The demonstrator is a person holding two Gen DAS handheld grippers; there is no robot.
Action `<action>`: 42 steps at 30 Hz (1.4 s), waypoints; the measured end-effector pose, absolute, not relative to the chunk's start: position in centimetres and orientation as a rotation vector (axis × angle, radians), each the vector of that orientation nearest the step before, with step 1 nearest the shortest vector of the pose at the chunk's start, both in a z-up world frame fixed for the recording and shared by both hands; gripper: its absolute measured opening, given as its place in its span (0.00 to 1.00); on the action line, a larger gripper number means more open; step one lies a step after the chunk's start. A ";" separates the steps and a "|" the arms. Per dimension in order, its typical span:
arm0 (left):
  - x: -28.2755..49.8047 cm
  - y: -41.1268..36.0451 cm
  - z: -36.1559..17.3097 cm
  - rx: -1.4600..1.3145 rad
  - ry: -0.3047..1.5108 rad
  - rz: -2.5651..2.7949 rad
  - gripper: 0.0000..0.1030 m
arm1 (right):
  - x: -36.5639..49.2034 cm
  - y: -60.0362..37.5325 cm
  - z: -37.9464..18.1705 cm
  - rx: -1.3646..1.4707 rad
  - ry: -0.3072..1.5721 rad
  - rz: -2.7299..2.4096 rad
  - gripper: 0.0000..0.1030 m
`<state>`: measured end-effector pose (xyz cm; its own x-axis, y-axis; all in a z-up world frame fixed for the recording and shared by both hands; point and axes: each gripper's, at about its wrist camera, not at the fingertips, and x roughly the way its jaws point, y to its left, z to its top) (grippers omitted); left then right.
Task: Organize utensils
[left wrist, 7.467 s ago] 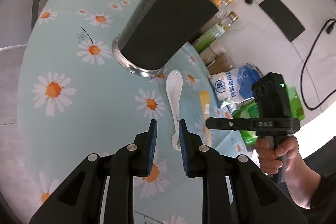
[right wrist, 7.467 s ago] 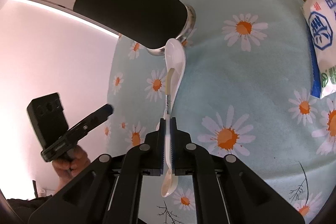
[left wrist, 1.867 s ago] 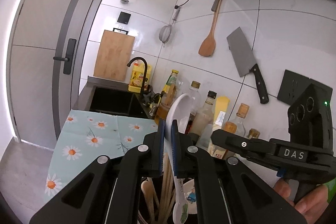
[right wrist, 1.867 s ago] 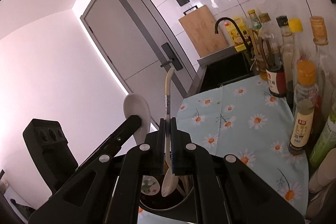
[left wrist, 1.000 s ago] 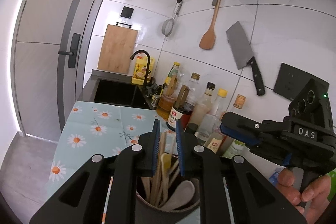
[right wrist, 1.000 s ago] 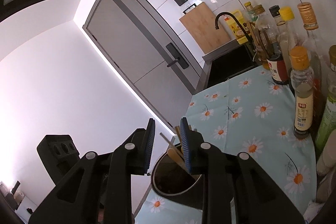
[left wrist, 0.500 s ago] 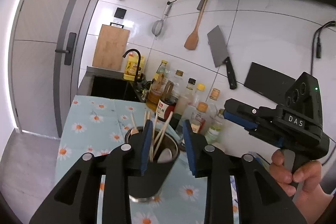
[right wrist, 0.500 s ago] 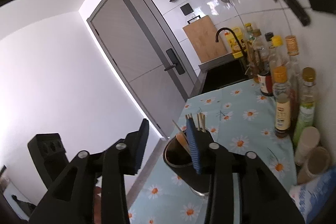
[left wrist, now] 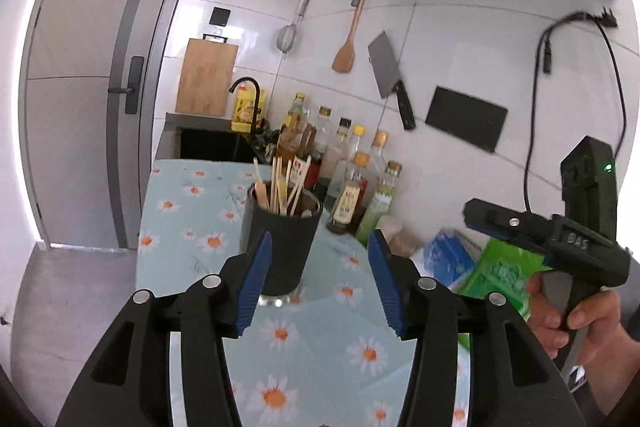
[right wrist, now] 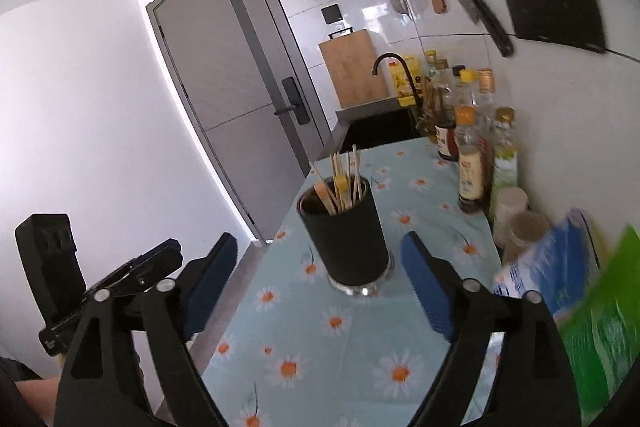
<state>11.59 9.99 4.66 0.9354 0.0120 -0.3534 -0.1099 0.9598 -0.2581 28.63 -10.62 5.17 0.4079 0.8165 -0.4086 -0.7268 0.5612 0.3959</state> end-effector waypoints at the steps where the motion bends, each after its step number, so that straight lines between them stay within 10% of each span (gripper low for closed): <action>1: 11.0 9.7 4.5 -0.281 0.370 0.058 0.47 | 27.8 -11.0 5.0 0.152 0.608 0.969 0.90; 20: 5.6 4.2 3.0 -0.232 0.493 0.111 0.88 | 21.8 -15.7 4.1 0.041 0.582 0.921 0.95; 42: 5.3 -0.2 2.5 -0.267 0.525 0.244 0.93 | 23.2 -19.7 2.0 0.033 0.612 1.042 0.95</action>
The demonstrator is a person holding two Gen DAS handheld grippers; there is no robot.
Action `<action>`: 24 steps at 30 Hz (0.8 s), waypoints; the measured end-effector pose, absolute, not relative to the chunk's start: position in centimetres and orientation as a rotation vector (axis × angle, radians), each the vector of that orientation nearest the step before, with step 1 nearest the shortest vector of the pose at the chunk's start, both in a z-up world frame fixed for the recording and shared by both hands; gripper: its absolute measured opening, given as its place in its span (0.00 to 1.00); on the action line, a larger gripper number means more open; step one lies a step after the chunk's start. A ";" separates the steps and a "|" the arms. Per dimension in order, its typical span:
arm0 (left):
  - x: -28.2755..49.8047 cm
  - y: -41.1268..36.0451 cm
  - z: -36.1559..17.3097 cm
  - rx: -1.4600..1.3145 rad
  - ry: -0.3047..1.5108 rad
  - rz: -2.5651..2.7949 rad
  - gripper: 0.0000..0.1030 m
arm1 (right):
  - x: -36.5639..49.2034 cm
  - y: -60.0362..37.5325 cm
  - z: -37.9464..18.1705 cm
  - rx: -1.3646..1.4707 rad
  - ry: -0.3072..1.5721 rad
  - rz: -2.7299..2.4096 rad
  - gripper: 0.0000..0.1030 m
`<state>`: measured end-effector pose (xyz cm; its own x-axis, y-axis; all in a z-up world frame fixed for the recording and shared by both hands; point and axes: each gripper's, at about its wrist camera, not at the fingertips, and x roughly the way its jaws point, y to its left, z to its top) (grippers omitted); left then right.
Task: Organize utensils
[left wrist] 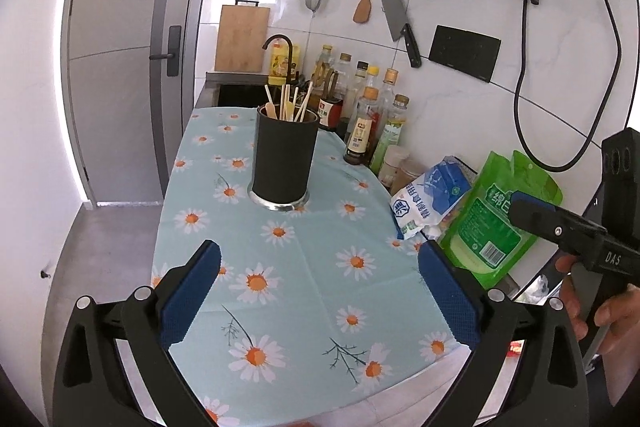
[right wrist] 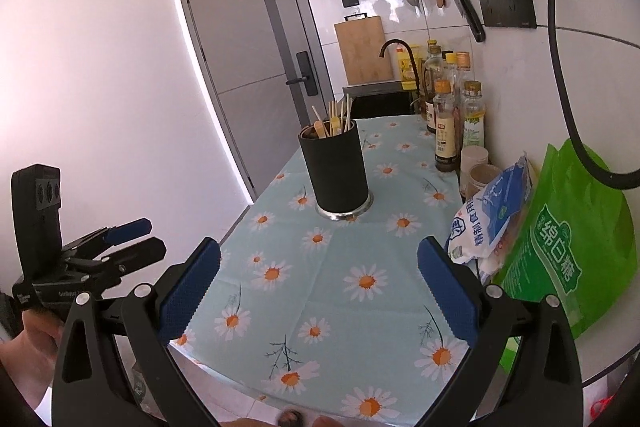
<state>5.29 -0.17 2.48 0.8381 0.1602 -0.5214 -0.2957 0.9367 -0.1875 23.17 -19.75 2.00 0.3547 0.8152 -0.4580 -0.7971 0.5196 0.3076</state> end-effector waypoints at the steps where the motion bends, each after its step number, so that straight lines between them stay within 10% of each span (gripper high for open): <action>1: 5.4 -0.2 2.4 -0.268 0.526 0.248 0.93 | 23.3 -19.8 2.0 0.036 0.615 1.048 0.95; 24: 4.9 0.3 1.7 -0.274 0.559 0.222 0.93 | 22.3 -18.1 1.4 0.027 0.611 1.068 0.95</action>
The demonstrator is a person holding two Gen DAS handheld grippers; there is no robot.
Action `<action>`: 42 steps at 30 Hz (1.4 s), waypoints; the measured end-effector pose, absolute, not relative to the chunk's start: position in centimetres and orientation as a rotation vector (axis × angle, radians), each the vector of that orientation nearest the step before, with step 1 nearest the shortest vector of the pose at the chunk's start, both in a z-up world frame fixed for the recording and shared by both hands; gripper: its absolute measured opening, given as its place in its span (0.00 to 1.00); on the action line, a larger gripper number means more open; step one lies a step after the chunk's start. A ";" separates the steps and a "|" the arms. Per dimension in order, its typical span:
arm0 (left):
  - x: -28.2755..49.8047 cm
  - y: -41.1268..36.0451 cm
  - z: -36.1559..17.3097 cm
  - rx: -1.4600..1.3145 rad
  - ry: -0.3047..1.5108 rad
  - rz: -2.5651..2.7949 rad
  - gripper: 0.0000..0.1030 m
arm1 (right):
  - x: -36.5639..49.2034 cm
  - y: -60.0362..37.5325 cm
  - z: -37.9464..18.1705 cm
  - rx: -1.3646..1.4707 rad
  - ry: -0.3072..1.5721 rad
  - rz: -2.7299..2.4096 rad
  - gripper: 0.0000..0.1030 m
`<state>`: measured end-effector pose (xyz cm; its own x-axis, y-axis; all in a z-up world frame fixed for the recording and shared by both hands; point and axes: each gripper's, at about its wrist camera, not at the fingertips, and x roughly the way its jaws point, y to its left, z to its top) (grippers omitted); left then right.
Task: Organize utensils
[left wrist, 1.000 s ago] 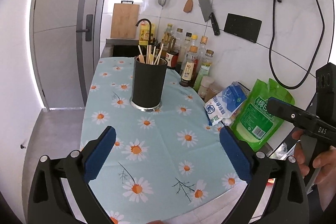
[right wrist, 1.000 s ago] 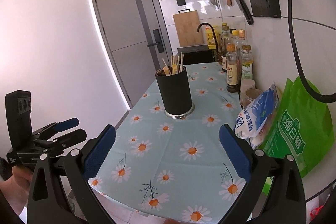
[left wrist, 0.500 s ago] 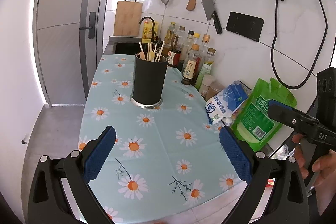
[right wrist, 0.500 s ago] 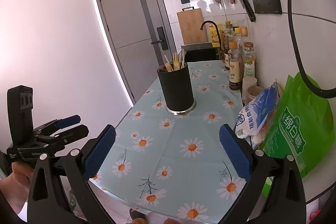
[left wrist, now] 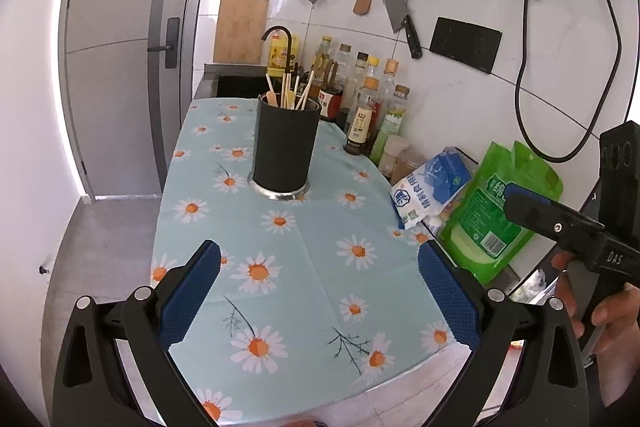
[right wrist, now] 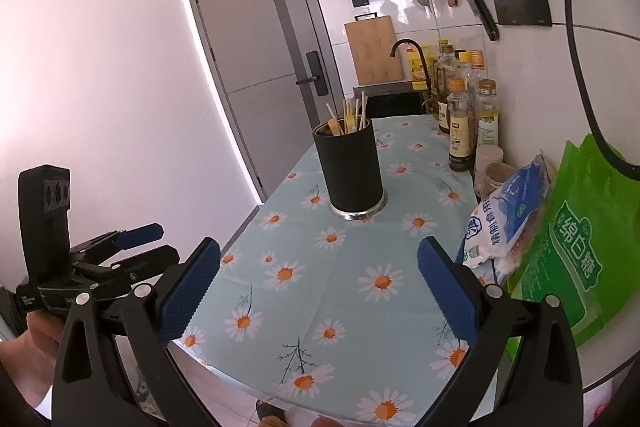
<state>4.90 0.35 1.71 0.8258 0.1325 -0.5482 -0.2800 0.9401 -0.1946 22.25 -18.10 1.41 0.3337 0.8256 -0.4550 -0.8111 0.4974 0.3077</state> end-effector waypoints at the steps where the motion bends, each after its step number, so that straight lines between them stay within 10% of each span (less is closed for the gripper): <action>1: 4.9 0.5 1.6 -0.278 0.563 0.220 0.93 | 22.2 -17.9 1.2 0.019 0.616 1.064 0.95; 42: 5.0 0.3 -0.3 -0.297 0.602 0.191 0.93 | 21.9 -17.6 -1.5 -0.055 0.715 1.004 0.95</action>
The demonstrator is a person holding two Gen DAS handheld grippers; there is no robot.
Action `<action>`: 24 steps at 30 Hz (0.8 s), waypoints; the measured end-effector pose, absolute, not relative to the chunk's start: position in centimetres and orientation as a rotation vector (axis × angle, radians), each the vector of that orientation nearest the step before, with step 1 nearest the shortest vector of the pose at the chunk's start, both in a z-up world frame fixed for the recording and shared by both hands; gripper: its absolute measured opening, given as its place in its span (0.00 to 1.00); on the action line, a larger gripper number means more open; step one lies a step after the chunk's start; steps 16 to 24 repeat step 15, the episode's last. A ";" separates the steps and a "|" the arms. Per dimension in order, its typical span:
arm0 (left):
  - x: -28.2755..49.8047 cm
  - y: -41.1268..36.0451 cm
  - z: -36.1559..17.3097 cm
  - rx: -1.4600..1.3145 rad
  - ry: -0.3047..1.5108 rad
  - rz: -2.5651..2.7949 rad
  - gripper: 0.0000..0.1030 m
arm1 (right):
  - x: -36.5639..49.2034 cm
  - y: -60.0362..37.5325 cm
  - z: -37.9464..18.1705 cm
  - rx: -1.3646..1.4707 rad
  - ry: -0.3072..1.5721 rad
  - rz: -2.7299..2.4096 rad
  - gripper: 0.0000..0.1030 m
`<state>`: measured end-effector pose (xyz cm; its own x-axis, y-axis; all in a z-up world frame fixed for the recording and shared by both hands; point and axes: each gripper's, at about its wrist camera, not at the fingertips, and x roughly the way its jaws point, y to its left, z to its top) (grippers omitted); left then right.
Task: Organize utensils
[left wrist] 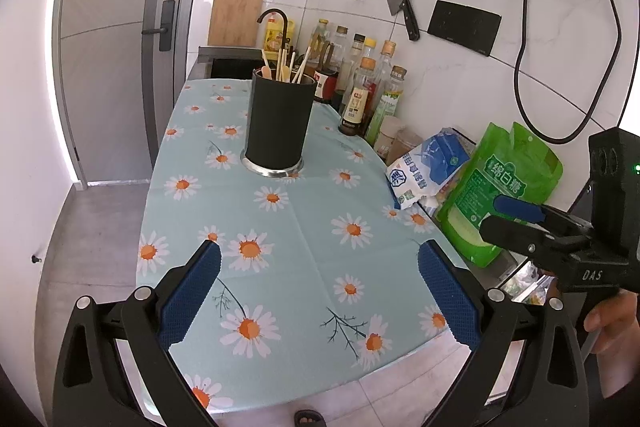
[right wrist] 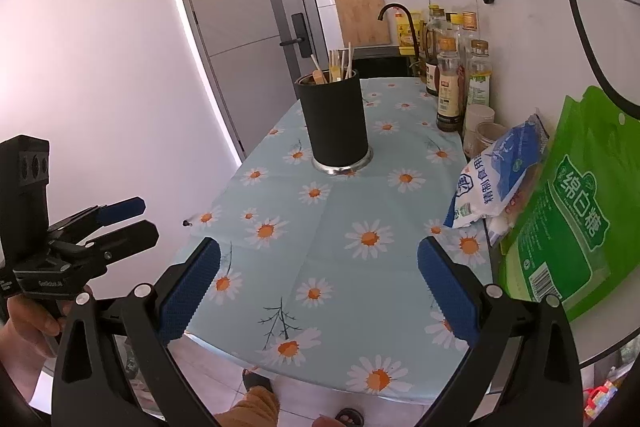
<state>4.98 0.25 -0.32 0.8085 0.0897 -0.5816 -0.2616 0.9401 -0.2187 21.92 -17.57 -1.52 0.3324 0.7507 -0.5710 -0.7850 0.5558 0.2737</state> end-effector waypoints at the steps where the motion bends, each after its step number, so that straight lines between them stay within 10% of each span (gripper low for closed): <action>1: 5.0 0.2 -0.4 -0.296 0.604 0.189 0.93 | 22.0 -17.6 -1.5 -0.051 0.715 1.002 0.95; 24: 5.1 0.2 -0.2 -0.290 0.618 0.195 0.93 | 22.1 -17.5 -1.6 -0.060 0.717 1.005 0.95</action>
